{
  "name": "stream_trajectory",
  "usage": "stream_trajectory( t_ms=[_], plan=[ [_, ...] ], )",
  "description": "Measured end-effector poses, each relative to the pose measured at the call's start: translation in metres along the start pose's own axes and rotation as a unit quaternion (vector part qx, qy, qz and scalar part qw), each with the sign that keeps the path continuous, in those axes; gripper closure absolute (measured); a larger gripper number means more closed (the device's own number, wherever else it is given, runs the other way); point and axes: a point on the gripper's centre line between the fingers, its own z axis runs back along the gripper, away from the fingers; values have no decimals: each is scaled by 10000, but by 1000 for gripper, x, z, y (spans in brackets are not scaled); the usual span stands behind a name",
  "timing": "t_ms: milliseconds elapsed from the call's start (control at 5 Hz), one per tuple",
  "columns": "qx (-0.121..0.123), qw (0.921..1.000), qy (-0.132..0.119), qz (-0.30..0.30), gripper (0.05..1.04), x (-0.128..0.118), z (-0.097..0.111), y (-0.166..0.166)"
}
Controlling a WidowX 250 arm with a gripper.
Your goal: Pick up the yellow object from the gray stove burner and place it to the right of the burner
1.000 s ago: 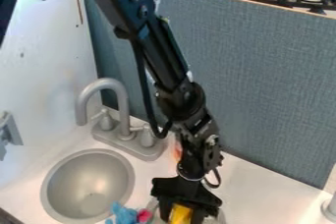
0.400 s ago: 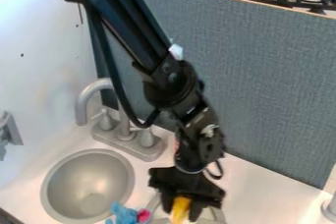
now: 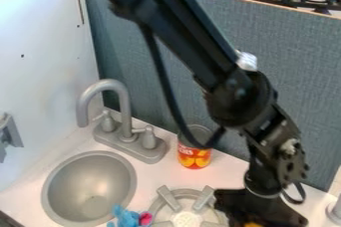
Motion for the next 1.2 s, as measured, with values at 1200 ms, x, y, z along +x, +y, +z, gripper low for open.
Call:
stream_trajectory(
  t_ms=[1200],
  plan=[
    [-172,9998,27,36,538,11,-54,-76]
  ],
)
